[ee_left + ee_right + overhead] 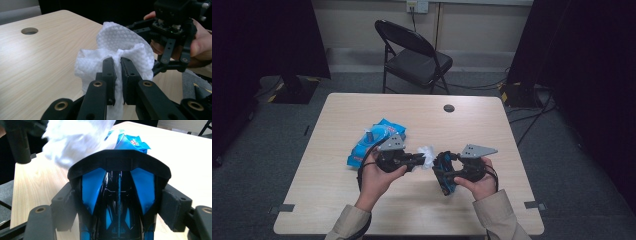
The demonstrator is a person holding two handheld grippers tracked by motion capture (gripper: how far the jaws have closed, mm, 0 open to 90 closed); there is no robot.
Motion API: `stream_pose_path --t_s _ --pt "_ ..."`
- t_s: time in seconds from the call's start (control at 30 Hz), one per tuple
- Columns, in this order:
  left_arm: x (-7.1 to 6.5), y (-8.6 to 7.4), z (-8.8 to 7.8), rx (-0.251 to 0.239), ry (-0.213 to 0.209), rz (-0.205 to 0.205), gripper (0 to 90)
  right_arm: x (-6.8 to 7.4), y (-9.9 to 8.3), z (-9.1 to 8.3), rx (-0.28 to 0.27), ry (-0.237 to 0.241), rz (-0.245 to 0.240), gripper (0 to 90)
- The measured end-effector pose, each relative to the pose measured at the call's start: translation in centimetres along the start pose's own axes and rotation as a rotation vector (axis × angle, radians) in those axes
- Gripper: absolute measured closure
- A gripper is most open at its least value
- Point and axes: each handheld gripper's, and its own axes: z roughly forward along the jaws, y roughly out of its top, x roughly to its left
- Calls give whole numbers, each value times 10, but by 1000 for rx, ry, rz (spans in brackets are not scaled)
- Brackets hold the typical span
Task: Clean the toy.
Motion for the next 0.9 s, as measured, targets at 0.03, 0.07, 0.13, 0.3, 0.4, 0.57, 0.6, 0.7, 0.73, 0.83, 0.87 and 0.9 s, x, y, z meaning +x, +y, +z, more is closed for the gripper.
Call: stream_pose_path --t_s 0.03,0.07,0.13,0.3,0.4,0.57,0.6,0.7,0.73,0.83,0.87,0.9 --pt "0 0 1 3 -5 -2 828 0 0 0 -2 1 -1 256" --pt "-1 -1 2 3 -5 -1 828 1 1 0 -2 3 -2 256" --pt "-1 -1 4 3 -8 -2 828 2 1 1 -1 3 -7 256" --pt "-2 -1 8 14 -3 6 829 4 1 3 8 8 -10 256" --pt "-3 -1 8 18 0 8 829 4 0 3 9 10 -11 256" --pt "-3 1 8 18 0 12 829 4 1 4 7 9 -7 256" --pt "-3 1 8 18 -1 15 829 3 0 4 6 10 -6 256" --pt "-3 2 9 17 0 16 829 3 0 3 8 11 -7 257" --pt "-3 2 10 16 -3 16 829 3 0 4 8 10 -8 257" --pt "-2 4 11 14 -1 17 829 3 -1 4 11 13 -8 256" --pt "-2 5 12 14 -1 18 829 3 -1 4 10 14 -8 256" --pt "-2 5 12 14 0 18 829 3 -1 4 10 14 -7 256"
